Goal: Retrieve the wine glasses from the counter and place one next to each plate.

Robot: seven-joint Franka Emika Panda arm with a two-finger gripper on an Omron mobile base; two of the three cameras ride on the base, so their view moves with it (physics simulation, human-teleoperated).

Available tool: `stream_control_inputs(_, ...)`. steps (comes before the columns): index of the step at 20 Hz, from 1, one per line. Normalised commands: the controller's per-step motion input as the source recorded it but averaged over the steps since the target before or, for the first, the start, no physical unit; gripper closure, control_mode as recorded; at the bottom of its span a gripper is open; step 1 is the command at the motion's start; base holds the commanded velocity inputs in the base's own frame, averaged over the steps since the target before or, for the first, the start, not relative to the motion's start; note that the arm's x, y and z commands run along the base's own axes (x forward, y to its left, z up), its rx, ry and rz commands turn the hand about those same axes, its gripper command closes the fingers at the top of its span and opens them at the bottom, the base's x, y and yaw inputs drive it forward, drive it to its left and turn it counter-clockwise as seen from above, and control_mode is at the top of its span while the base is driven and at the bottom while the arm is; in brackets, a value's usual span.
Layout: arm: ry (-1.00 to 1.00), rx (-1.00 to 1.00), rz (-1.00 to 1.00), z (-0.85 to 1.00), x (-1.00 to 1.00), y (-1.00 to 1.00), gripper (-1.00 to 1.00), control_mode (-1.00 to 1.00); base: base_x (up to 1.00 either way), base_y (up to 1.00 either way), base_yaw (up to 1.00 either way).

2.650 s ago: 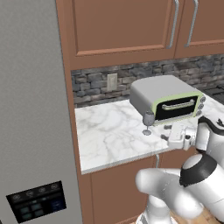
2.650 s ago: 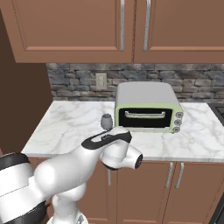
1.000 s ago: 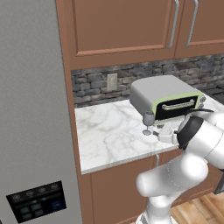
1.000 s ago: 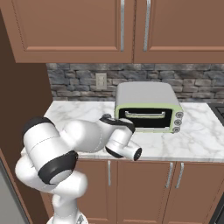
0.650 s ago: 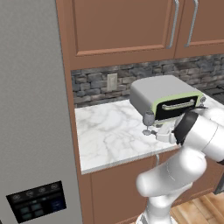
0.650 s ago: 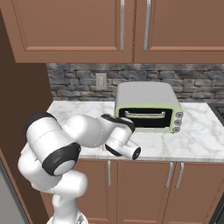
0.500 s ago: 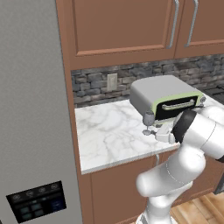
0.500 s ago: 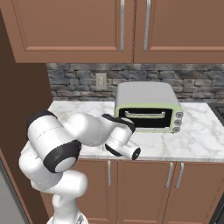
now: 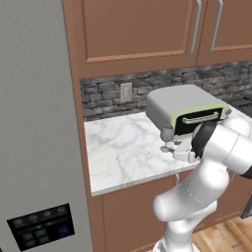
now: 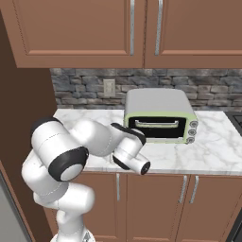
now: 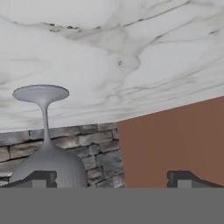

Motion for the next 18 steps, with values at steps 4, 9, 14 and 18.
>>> stream_control_inputs(4, 0.00, 0.00, -0.02, -0.02, 0.13, 0.09, -1.00, -1.00, 0.00, 0.00, 0.00)
stream_control_inputs(9, 0.00, 0.00, -0.02, 0.00, 0.18, 0.12, -1.00, -1.00, 0.00, 0.00, 0.00)
stream_control_inputs(14, 0.00, 0.00, -0.01, -0.06, 0.27, 0.01, -1.00, -1.00, 0.00, 0.00, 0.00)
stream_control_inputs(18, 0.00, 0.00, -0.01, -0.12, 0.13, 0.00, -1.00, -1.00, 0.00, 0.00, 0.00)
